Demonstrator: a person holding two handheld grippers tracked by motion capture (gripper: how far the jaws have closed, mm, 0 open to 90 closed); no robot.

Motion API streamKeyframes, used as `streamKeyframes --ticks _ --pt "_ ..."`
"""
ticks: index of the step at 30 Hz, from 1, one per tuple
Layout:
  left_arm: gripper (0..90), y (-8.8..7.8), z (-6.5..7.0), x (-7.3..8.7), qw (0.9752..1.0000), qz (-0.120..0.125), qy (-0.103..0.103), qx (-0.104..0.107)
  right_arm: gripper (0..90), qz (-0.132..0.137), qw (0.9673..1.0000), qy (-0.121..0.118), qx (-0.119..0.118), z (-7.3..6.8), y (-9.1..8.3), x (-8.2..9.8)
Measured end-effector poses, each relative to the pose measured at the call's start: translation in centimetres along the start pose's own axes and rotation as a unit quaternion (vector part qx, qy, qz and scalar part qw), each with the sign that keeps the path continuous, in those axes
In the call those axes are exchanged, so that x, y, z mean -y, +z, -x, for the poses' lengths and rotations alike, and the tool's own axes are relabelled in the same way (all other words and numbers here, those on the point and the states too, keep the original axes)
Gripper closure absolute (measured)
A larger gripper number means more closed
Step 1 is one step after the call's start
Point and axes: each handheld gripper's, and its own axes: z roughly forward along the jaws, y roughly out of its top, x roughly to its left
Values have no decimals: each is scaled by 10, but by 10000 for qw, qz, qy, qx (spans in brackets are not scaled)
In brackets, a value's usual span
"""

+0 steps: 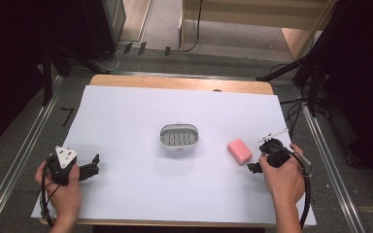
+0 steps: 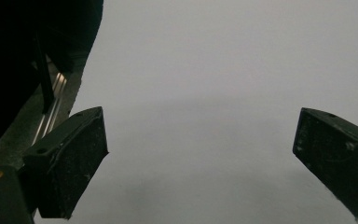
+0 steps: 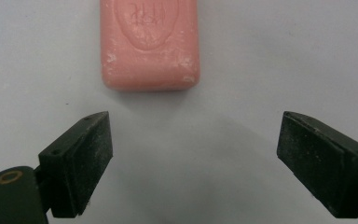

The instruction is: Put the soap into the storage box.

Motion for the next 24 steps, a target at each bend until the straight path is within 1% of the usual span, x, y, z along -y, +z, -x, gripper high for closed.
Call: streamKeyframes --ticks 2,4,8,11,16,17,18,24 --pt "36 0 0 0 10000 4 -6 -5 107 -33 10000 -45 12 -1 0 -5" --pt "36 0 0 0 10000 1 -9 -4 107 -40 10000 -71 9 -2 0 -7" --pt "36 0 0 0 10000 -11 -6 -7 98 -67 9999 -123 -33 -5 0 -14" --pt "36 0 0 0 10000 -3 0 1 93 -144 9998 -153 -46 -8 2 -21" --pt "36 0 0 0 10000 -13 -4 -13 93 -194 9996 -188 -94 -11 5 -27" --pt "36 0 -1 0 10000 -1 -32 -13 93 -188 9995 -218 -101 -12 7 -29" --pt "36 0 -1 0 10000 -13 -50 -16 93 -258 9993 -261 -105 -14 9 -32" --pt "36 1 -1 0 10000 -32 -30 -19 94 -269 9991 -307 -115 -16 13 -39"
